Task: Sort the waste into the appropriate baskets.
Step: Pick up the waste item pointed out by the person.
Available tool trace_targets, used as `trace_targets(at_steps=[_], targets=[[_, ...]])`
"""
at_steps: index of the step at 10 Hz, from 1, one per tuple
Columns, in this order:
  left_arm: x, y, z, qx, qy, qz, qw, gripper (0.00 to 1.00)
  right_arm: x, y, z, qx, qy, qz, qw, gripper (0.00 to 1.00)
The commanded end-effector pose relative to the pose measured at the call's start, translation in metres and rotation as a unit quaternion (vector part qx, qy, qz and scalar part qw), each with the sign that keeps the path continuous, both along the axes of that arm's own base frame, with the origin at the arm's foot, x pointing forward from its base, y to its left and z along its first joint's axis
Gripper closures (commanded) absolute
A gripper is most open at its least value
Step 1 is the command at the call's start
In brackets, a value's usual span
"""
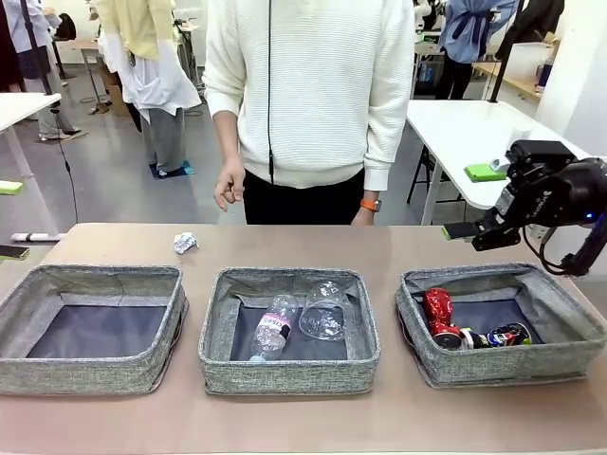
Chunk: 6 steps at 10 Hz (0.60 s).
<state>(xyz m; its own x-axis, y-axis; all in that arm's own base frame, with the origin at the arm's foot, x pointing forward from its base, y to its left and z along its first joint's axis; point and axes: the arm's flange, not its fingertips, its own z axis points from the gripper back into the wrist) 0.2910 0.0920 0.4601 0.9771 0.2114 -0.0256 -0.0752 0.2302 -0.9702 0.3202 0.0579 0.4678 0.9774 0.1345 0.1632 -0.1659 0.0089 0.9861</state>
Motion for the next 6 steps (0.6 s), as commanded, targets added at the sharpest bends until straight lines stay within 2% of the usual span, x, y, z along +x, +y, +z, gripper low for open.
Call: trace_targets(at_steps=[1,6], targets=[[0.0002,0.0002,0.0014,-0.004,-0.011,0.001,1.0,0.0,0.0008,0.0054,0.0032,0.009,0.009,-0.011,1.0,0.0],[0.0002,0.0002,0.0014,-0.004,-0.011,0.001,1.0,0.0,0.0008,0.0054,0.0032,0.009,0.009,-0.011,1.0,0.0]])
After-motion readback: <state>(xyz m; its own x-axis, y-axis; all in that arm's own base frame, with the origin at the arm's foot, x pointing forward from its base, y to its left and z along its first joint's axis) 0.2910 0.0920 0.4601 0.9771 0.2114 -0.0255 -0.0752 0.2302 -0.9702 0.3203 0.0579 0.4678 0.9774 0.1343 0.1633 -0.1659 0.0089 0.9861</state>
